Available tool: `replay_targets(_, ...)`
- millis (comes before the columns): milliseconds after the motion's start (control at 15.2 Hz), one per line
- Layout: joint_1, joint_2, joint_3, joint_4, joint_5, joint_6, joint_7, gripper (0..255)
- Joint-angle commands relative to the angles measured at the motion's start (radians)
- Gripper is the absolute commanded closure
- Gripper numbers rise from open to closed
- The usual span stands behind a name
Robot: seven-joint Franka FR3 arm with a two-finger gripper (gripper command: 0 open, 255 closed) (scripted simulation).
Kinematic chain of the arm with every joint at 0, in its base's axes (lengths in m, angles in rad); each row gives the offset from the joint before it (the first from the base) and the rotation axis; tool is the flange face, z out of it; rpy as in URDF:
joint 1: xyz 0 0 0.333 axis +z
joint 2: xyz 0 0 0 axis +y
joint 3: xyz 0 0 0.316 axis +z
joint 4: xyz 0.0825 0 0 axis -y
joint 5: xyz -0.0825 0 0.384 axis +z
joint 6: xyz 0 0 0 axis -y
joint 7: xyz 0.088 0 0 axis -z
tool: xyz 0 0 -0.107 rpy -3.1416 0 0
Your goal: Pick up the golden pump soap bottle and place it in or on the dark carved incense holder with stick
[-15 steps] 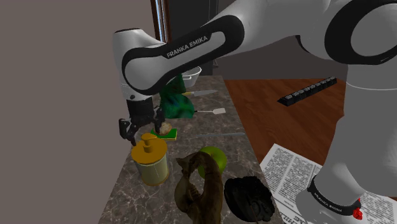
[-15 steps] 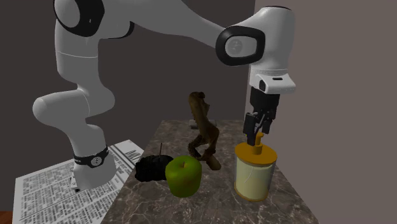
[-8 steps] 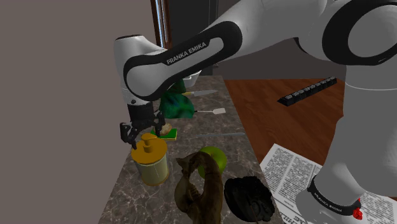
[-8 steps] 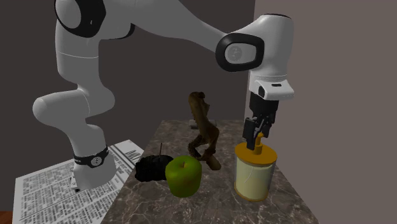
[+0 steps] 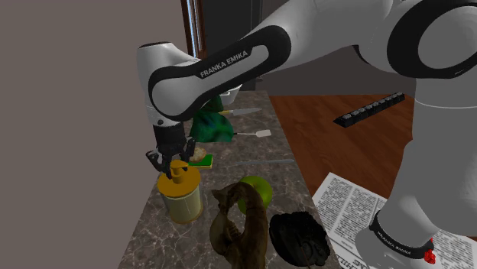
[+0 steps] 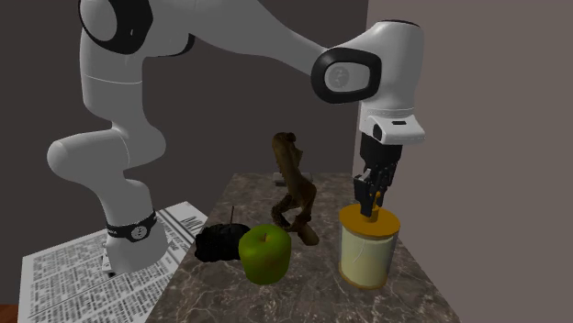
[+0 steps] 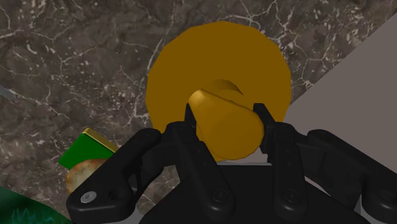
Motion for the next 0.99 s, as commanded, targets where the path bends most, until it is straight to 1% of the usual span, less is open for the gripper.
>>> replay_targets(0,0.0,0.0,0.0,0.0,0.0,0.0,0.0,255)
replay_targets(198,0.0,0.0,0.0,0.0,0.0,0.0,0.0,255)
replay_targets(924,-0.001,-0.035,0.004,0.1,0.008,-0.134,0.004,255)
